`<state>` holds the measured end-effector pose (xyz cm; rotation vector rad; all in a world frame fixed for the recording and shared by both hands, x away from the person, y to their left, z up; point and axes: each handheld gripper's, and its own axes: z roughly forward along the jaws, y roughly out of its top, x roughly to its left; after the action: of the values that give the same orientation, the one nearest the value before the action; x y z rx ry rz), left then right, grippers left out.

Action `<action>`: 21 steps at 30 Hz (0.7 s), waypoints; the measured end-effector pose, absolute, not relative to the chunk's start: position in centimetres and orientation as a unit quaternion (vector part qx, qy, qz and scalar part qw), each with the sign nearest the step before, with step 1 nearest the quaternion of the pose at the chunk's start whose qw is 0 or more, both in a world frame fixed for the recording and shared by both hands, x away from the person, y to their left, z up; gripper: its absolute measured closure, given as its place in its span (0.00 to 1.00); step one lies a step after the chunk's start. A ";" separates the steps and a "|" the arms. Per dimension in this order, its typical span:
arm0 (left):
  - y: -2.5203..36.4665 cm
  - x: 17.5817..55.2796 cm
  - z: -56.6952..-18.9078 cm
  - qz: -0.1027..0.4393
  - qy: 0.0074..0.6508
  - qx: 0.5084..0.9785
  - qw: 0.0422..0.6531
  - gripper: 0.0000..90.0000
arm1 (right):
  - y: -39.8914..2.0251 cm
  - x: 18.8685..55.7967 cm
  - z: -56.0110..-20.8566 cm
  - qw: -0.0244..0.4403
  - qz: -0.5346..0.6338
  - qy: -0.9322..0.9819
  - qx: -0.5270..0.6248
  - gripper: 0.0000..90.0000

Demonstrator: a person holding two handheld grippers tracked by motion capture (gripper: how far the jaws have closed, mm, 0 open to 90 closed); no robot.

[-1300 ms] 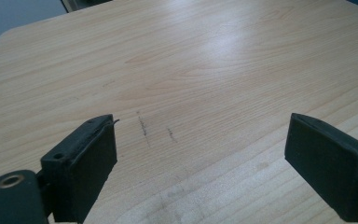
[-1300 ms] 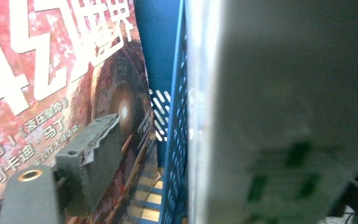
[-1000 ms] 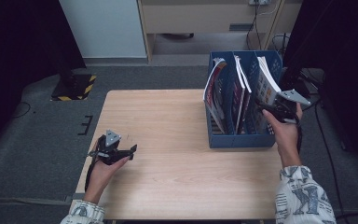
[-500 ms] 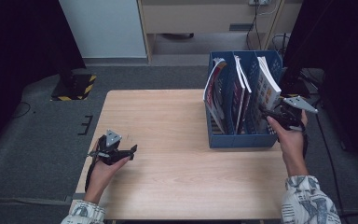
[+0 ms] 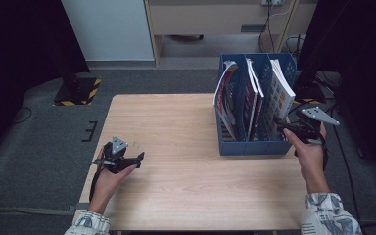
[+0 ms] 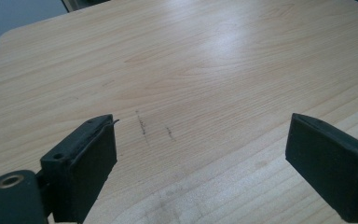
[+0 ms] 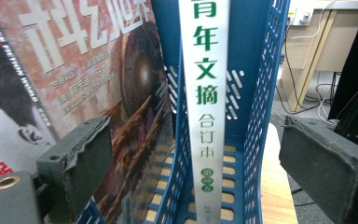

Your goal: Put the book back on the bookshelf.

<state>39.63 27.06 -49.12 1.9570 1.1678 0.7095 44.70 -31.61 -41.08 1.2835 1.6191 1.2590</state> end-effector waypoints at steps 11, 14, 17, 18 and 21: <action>27.0 39.7 -49.2 0.276 0.453 0.764 0.367 0.09 | -31.3 43.3 -41.5 0.346 0.486 0.635 0.491 0.11; 27.0 39.7 -49.2 0.276 0.453 0.764 0.367 0.09 | -31.1 43.0 -41.7 0.344 0.485 0.639 0.488 0.11; 27.0 39.6 -49.2 0.276 0.453 0.765 0.367 0.09 | -30.7 42.7 -41.8 0.341 0.484 0.643 0.486 0.11; 27.0 39.6 -49.2 0.276 0.453 0.764 0.367 0.09 | -30.7 42.7 -41.8 0.341 0.484 0.643 0.486 0.11; 27.0 39.6 -49.2 0.276 0.453 0.765 0.367 0.09 | -30.4 42.5 -41.9 0.340 0.483 0.647 0.482 0.11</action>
<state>39.64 26.96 -49.25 1.9652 1.1629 0.7082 42.54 -30.41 -41.87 1.2548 1.6848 1.2574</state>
